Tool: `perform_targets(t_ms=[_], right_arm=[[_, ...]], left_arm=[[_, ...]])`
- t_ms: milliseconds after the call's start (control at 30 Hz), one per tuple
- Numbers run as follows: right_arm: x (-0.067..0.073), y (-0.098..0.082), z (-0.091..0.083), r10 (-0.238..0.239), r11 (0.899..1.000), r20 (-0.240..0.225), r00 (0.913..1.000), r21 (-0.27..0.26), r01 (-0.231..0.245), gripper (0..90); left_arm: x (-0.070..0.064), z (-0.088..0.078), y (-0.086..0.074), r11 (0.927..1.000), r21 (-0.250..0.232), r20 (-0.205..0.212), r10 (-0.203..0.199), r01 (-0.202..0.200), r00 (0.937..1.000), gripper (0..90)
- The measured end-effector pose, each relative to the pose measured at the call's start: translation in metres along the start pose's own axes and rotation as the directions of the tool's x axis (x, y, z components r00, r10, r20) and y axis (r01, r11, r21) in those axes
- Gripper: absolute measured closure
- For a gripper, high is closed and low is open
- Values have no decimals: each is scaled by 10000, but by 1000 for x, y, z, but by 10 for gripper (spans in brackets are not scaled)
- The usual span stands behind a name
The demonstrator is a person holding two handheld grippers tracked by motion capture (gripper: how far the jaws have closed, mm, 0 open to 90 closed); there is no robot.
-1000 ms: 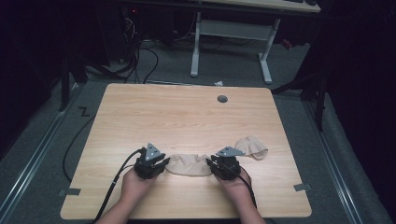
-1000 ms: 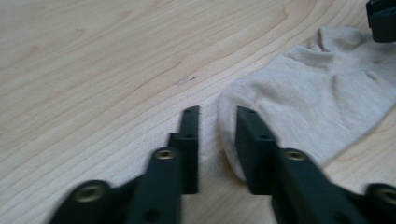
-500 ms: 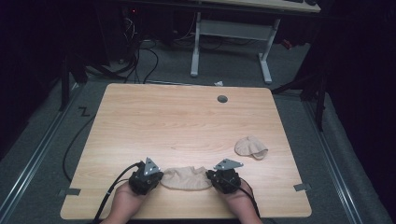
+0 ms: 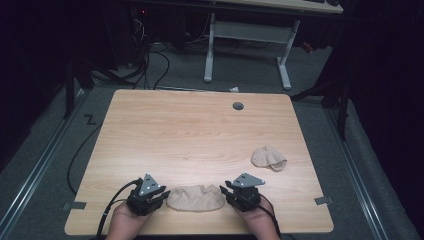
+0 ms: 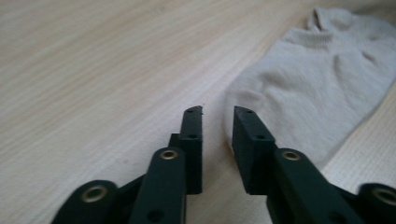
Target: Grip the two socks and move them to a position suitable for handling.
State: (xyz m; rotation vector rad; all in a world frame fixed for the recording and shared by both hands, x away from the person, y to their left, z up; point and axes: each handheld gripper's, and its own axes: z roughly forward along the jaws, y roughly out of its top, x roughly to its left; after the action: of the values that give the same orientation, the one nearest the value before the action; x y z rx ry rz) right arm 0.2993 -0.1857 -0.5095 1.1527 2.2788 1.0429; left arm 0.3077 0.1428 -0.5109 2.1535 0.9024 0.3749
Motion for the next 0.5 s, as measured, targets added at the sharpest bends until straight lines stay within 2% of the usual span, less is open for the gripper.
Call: perform_targets(t_ms=[133, 167, 233, 333, 500], right_arm=[[-18, -1, -2, -67, 9999, 902, 9959, 127, 56, 682], [-27, 0, -2, 52, 9998, 1181, 9930, 185, -75, 680], [-36, 1, -2, 187, 9995, 1395, 9900, 233, -221, 678], [-56, 6, -4, 582, 9979, 1854, 9809, 169, -624, 657], [-90, 16, -3, 1066, 9933, 2550, 9610, 168, -1146, 618]], left_arm=[[11, -7, 1, 9980, -596, -207, -222, 209, 9995, 618], [13, -8, 1, 9973, -683, -221, -269, 253, 9994, 596], [18, -10, 0, 9964, -784, -207, -329, 312, 9992, 575], [23, -10, -2, 9962, -833, -376, -268, 236, 9989, 551], [28, -11, -1, 9953, -937, -415, -293, 253, 9987, 544]])
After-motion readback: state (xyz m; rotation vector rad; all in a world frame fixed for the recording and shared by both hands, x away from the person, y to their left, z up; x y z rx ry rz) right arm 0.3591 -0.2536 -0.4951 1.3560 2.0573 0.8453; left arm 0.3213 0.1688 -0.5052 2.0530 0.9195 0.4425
